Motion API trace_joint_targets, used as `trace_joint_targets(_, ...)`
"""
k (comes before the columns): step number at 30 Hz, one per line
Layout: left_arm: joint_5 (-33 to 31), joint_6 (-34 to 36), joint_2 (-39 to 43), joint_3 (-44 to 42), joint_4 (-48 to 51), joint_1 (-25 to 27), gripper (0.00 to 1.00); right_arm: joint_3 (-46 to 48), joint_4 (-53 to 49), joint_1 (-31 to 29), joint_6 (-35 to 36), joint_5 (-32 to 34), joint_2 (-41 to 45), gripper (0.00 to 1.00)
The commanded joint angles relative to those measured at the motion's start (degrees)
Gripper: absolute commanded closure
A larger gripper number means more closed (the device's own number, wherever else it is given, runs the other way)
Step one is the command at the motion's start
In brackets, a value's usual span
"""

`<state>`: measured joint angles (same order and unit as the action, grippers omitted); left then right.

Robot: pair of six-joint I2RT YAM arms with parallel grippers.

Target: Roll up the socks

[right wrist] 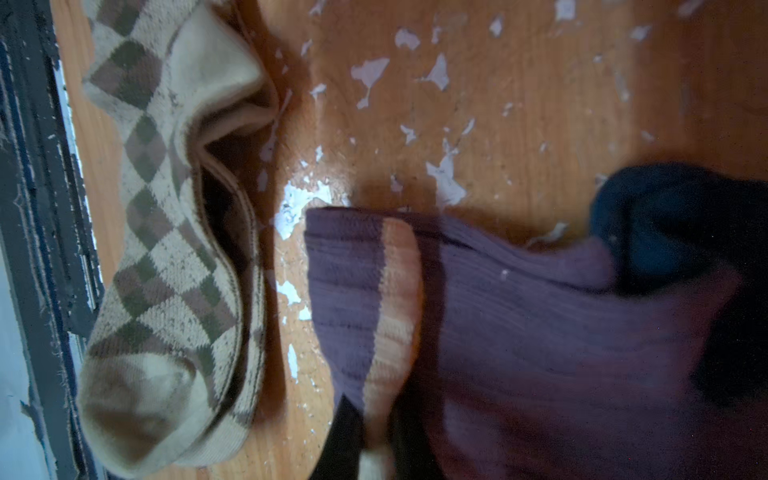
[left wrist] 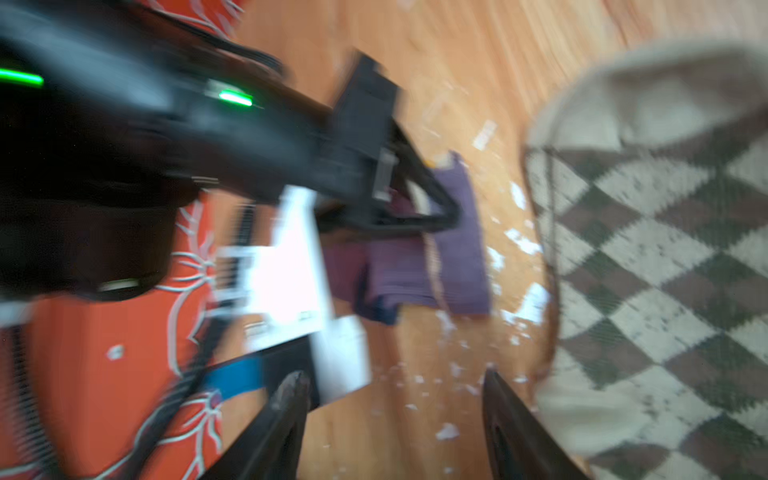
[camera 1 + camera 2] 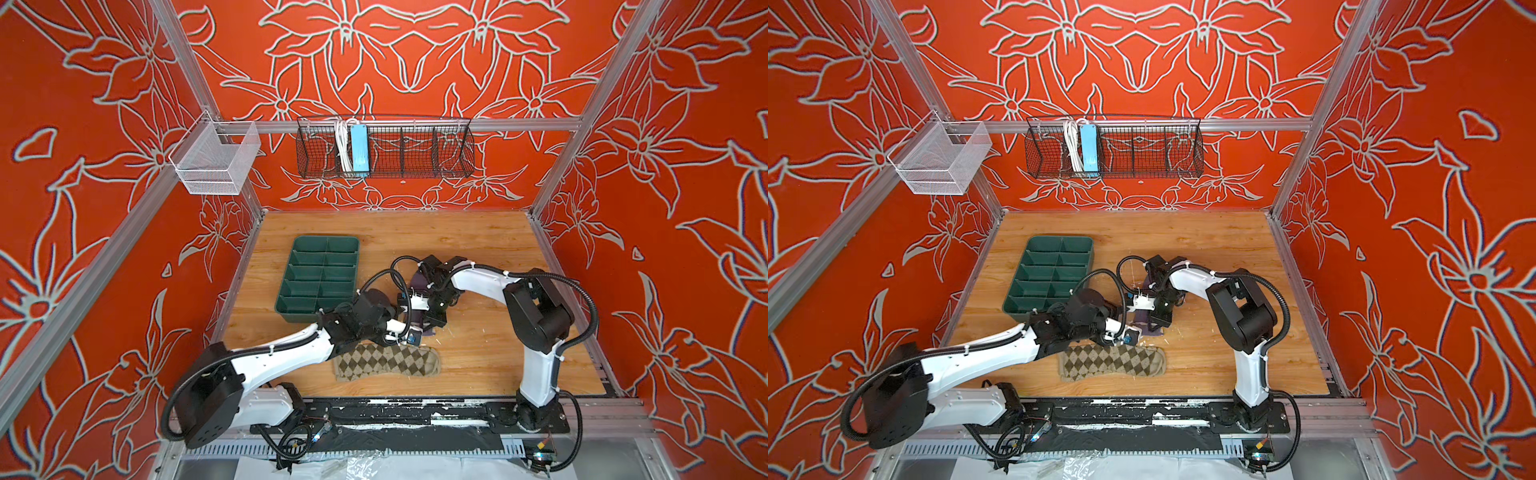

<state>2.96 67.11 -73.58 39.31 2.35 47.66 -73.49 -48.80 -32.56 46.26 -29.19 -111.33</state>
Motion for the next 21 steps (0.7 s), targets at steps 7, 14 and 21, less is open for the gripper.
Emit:
trace_joint_targets(7, -5.0, -4.7, -15.5, 1.7, -10.8, 4.4, 0.4, 0.8, 0.0, 0.9, 0.8, 1.8, -1.3, 1.0)
trace_joint_targets(14, -8.9, -8.5, -22.5, 2.8, -15.6, 4.5, 0.57, 0.9, 0.4, 1.0, 0.8, 0.9, -1.0, 1.0)
trace_joint_targets(21, -8.0, -10.8, -24.8, 3.0, -15.7, 4.5, 0.84, 1.2, 1.3, 1.4, 0.2, 1.1, -0.4, 1.0)
